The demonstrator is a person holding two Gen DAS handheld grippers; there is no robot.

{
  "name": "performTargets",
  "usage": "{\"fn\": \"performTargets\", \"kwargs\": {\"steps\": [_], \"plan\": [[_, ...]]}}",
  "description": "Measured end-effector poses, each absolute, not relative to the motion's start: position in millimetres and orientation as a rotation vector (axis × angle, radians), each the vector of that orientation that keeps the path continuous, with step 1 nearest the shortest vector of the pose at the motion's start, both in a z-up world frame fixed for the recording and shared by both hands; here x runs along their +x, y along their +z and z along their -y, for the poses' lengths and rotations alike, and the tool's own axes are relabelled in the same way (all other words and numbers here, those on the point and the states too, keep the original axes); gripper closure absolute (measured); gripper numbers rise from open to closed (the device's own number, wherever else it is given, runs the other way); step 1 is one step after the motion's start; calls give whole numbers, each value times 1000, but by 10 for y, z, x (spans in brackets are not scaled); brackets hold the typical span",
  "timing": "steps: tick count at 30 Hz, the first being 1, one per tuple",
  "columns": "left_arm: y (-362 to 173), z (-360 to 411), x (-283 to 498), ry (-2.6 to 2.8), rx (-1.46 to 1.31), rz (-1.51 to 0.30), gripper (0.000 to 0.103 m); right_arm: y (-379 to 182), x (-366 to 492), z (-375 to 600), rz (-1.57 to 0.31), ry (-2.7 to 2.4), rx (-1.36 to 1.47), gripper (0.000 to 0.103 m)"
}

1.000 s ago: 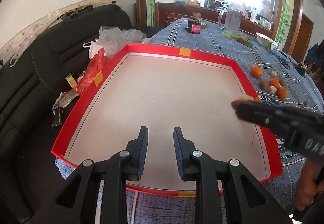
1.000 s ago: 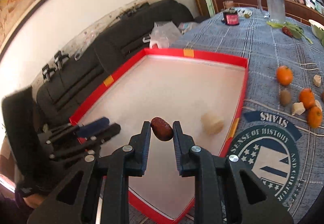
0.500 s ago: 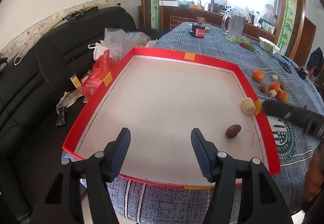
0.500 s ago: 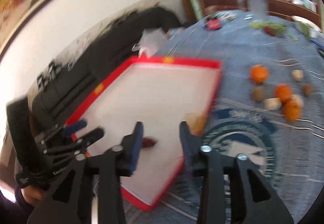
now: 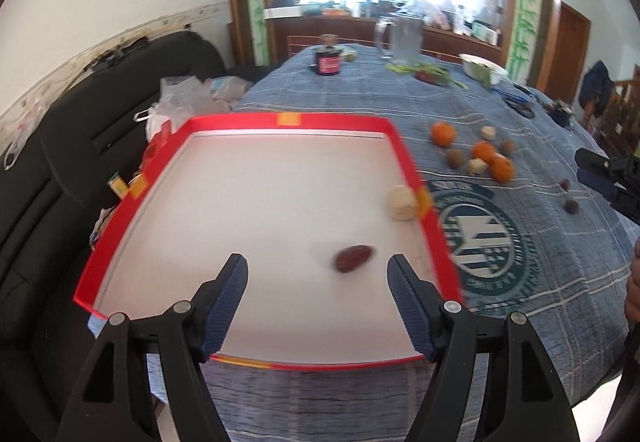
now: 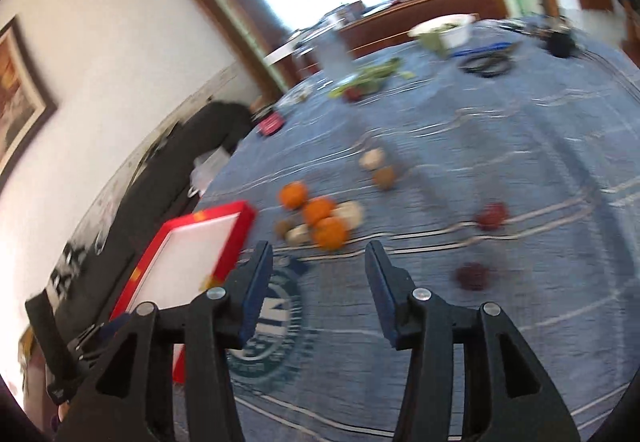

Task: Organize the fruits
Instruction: 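Grasp a dark wrinkled date with the right gripper while the left gripper grasps a mandarin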

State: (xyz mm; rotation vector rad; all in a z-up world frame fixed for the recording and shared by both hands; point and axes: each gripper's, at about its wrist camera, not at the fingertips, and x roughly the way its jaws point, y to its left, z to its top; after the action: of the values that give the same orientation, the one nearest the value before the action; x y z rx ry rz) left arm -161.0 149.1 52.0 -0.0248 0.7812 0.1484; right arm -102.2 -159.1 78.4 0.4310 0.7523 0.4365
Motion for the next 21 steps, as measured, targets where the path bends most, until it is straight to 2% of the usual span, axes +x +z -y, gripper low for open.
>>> {"fn": "performTargets", "kwargs": {"steps": [4, 10, 21], "plan": [[546, -1289, -1586, 111, 4, -786, 25, 734, -1018, 1968, -744, 380, 488, 51], [521, -1058, -1538, 76, 50, -811, 25, 615, -996, 2265, -760, 328, 539, 50], [589, -674, -1407, 15, 116, -820, 25, 399, -769, 1946, -938, 235, 278, 50]]}}
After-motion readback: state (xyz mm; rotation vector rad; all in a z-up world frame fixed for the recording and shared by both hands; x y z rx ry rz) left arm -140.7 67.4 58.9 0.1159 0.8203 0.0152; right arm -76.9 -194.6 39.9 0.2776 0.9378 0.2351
